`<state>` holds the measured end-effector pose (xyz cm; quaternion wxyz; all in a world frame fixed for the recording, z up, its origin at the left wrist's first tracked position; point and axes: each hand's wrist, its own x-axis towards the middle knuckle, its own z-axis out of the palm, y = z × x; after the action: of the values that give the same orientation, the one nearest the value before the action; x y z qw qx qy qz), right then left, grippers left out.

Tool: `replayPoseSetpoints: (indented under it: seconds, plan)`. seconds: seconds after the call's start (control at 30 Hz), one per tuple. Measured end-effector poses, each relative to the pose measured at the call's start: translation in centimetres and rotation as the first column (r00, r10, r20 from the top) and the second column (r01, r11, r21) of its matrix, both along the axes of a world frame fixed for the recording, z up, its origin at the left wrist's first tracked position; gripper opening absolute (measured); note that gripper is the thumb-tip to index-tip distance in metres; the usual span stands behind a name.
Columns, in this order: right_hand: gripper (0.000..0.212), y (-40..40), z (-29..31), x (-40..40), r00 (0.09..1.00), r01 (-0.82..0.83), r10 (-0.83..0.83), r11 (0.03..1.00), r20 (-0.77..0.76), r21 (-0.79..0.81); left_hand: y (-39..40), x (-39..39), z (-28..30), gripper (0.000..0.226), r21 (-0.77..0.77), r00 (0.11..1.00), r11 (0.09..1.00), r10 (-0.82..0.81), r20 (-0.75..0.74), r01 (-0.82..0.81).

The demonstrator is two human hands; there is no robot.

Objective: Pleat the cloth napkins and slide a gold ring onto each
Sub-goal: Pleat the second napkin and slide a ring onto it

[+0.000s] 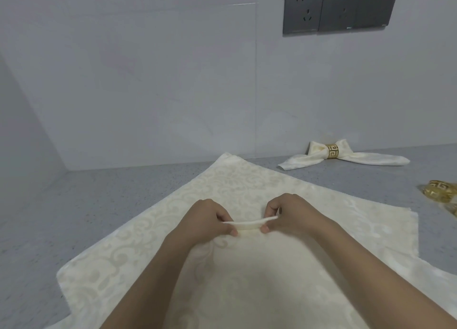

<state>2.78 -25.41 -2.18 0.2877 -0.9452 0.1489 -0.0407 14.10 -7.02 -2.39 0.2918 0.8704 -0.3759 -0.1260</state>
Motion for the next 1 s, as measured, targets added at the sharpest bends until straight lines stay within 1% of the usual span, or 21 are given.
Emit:
replayPoseSetpoints:
  seconds: [0.1, 0.17, 0.23, 0.27, 0.3, 0.4, 0.5, 0.6, 0.67, 0.7, 0.77, 0.87, 0.93, 1.0]
  plan:
    - [0.02, -0.2, 0.0, -0.1, 1.0, -0.02, 0.02, 1.0, -0.018, 0.015, 0.5, 0.2, 0.6, 0.009, 0.035, 0.999, 0.999, -0.041, -0.018, 0.041]
    - [0.022, -0.3, 0.2, -0.3, 0.999, -0.036, 0.038, 0.999, -0.039, 0.034, 0.9, 0.3, 1.1, 0.009, 0.056, 0.996, 0.996, -0.071, -0.057, 0.074]
    - [0.034, -0.5, 0.2, -0.4, 0.998, -0.032, 0.036, 0.995, -0.046, 0.095, 1.1, 0.4, 1.5, 0.024, 0.061, 0.991, 0.995, -0.078, -0.112, 0.085]
    - [0.041, -0.5, 0.2, -0.3, 0.999, -0.018, 0.024, 0.992, -0.042, 0.124, 1.1, 0.4, 1.4, 0.031, 0.064, 0.991, 0.995, -0.062, -0.12, 0.071]
    - [0.044, -0.5, 0.1, -0.3, 0.999, -0.001, 0.006, 0.991, -0.036, 0.135, 1.0, 0.3, 1.3, 0.034, 0.068, 0.992, 0.996, -0.045, -0.117, 0.053]
    - [0.038, -0.3, -0.6, 0.0, 0.998, 0.023, -0.019, 0.996, -0.052, 0.087, 0.3, -0.3, 0.1, 0.034, 0.053, 0.997, 0.999, -0.007, -0.082, 0.011]
    - [0.034, 0.1, -0.9, -0.1, 0.997, -0.01, 0.008, 1.0, -0.08, -0.024, 0.0, -0.7, -0.6, 0.036, 0.054, 0.999, 0.998, 0.02, -0.026, -0.019]
    - [0.029, 0.4, -1.1, -0.4, 0.997, -0.013, 0.006, 0.995, -0.075, -0.098, -0.1, -1.1, -1.0, 0.034, 0.088, 0.992, 0.996, 0.003, 0.129, -0.014]
    - [0.026, 0.6, -1.9, -0.6, 0.999, 0.045, -0.048, 0.992, -0.023, -0.121, -0.1, -1.4, -1.4, 0.035, 0.086, 0.976, 0.996, 0.018, 0.215, -0.037]
    - [0.027, 0.9, -2.5, -0.8, 0.997, 0.079, -0.078, 0.988, 0.012, -0.131, 0.1, -1.6, -1.6, 0.035, 0.066, 0.973, 0.996, 0.041, 0.227, -0.058]
    - [0.035, 1.3, -3.6, -1.4, 0.99, 0.125, -0.114, 0.98, 0.079, -0.155, 0.3, -2.2, -2.1, 0.037, 0.019, 0.968, 0.993, 0.107, 0.228, -0.114]
    - [0.038, 1.9, -4.6, -2.4, 0.975, 0.148, -0.115, 0.975, 0.189, -0.166, 0.6, -3.1, -3.0, 0.043, -0.048, 0.951, 0.978, 0.207, 0.23, -0.201]
    - [0.037, 2.1, -4.7, -2.6, 0.972, 0.149, -0.109, 0.971, 0.209, -0.188, 0.6, -3.5, -3.4, 0.048, -0.069, 0.94, 0.97, 0.242, 0.241, -0.232]
    - [0.036, 2.3, -4.7, -2.6, 0.973, 0.152, -0.105, 0.962, 0.204, -0.229, 0.6, -3.8, -3.4, 0.047, -0.066, 0.934, 0.97, 0.243, 0.263, -0.234]
